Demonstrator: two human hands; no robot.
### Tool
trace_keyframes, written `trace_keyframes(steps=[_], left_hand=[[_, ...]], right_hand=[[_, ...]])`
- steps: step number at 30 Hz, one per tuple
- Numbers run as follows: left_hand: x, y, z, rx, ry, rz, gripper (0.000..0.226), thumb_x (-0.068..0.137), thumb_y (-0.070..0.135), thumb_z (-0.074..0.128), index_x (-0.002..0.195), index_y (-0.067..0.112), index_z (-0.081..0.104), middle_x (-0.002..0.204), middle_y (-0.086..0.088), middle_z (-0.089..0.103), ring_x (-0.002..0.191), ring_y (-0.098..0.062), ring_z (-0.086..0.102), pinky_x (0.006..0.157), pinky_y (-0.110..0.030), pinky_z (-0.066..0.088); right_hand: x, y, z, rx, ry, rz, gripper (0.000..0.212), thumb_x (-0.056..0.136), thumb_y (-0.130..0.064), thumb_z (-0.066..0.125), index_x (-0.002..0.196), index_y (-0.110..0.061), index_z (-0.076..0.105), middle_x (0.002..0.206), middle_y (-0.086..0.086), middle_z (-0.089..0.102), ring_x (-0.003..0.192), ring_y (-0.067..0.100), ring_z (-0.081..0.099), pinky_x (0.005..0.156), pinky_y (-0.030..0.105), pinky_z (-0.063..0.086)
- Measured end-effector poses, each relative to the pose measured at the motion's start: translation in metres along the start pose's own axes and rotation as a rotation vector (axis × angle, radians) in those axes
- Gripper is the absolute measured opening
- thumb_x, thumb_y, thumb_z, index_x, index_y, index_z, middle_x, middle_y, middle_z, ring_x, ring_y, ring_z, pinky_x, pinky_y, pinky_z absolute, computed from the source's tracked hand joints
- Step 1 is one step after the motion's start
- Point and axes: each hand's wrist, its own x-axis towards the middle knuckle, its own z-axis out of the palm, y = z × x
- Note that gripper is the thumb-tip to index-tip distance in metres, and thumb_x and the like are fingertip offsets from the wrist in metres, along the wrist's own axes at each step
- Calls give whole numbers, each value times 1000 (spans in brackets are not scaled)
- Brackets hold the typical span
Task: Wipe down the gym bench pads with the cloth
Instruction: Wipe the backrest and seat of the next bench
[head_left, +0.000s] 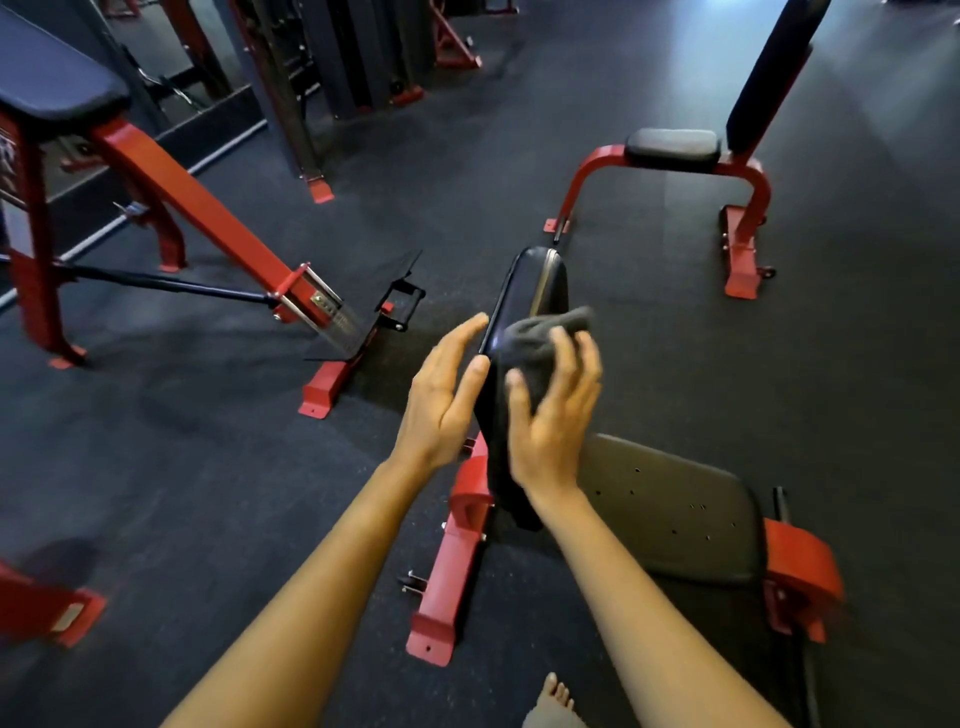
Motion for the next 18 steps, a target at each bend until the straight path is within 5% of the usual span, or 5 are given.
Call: trace_keyframes(steps=[4,8,18], left_hand=[[26,-1,3,-59,-103,-51,53,94,41,34,136,10,46,137,3,47,129,-3,42,106,-17,32],[41,-18,6,81,-349,-12,50,95,44,31,133,17,51,145,5,40,140,-7,28,118,-31,18],[76,-25,12,268,-667,209,52,98,41,26,135,13,50,153,3,26,144,-10,11,119,-29,4]], right_hand=[[-12,24,16,-179,-56,-85,57,95,-50,44,141,-19,31,144,24,40,126,38,46,95,50,47],[-20,36,13,-102,-23,-104,56,97,-51,41,141,-17,32,144,22,39,128,34,44,99,44,41],[-13,30,10,211,91,235,52,95,-54,42,134,-18,44,134,6,49,125,17,48,102,41,43]])
